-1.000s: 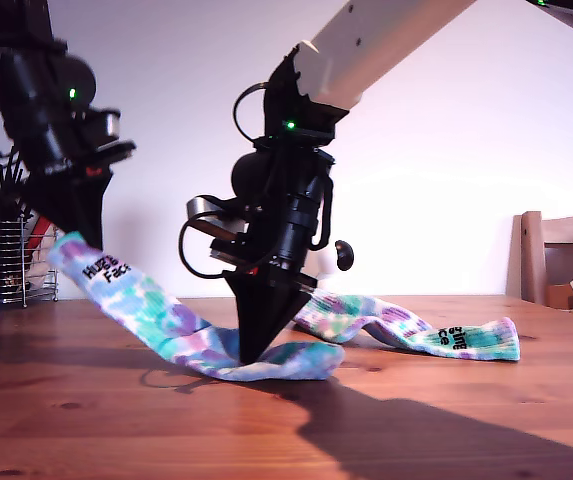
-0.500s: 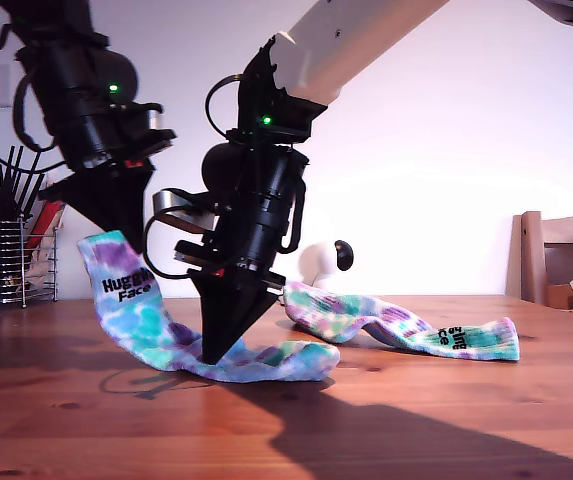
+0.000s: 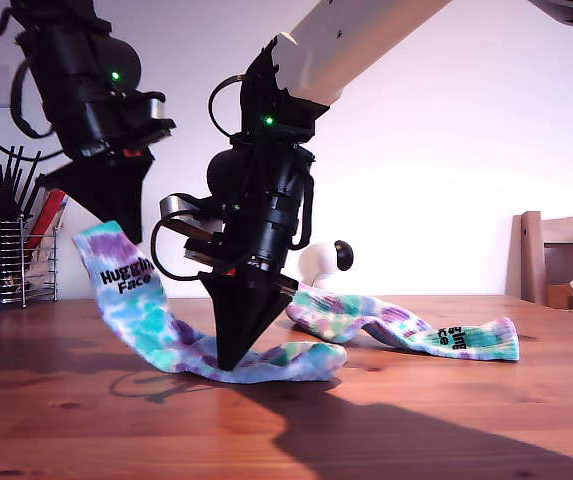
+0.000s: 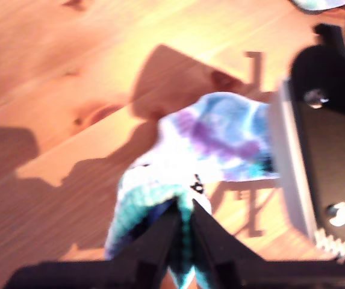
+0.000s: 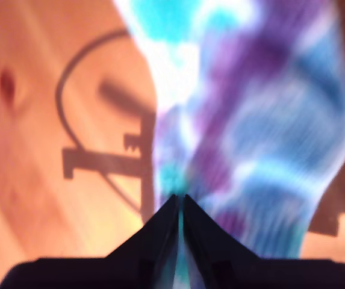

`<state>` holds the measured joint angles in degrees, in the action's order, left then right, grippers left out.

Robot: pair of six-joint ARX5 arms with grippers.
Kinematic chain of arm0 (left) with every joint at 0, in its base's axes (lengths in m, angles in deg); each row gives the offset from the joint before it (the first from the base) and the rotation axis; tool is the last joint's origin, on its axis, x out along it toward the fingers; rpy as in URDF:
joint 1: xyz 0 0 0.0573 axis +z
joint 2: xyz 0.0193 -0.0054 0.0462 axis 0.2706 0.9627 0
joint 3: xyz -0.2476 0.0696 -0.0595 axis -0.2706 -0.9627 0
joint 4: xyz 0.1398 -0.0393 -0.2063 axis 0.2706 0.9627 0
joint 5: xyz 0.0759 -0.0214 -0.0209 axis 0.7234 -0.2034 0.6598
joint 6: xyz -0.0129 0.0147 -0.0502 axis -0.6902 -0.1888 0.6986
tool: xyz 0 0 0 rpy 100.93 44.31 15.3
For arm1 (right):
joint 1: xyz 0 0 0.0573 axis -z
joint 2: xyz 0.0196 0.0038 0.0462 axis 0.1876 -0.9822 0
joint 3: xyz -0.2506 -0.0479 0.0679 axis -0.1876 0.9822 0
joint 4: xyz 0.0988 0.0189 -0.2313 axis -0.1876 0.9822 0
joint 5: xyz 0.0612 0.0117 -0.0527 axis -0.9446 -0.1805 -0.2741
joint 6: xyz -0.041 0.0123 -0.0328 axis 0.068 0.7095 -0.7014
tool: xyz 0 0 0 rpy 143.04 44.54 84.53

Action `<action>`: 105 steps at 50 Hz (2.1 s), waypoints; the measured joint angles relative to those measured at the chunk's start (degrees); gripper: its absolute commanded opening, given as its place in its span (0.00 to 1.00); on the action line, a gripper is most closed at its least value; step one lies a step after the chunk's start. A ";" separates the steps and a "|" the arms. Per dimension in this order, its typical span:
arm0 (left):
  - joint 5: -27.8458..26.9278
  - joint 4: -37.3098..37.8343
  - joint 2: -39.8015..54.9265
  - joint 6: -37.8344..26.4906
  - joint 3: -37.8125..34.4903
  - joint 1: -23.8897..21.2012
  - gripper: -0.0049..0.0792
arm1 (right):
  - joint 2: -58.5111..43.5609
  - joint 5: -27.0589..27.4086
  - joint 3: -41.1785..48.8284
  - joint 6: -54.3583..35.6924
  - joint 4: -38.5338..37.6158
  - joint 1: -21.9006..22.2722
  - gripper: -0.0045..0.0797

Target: Fold the socks in front of you. After folding them, place them to the left side.

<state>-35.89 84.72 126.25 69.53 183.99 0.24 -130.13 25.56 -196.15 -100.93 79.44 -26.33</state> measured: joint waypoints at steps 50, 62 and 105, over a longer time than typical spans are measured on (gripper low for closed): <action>6.19 2.43 -0.28 -0.61 0.00 7.69 0.04 | 0.04 -1.53 0.00 -1.57 1.66 3.04 0.04; 3.52 1.33 -0.28 -0.63 0.00 7.19 0.04 | 0.04 -3.58 0.00 -1.57 -3.80 2.29 0.04; 3.39 1.33 -5.05 -0.63 0.00 5.77 0.04 | 0.04 0.83 0.00 -0.24 3.21 -0.13 0.04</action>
<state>-32.50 86.06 121.20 68.90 183.99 6.01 -130.08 26.39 -196.15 -101.17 82.65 -26.46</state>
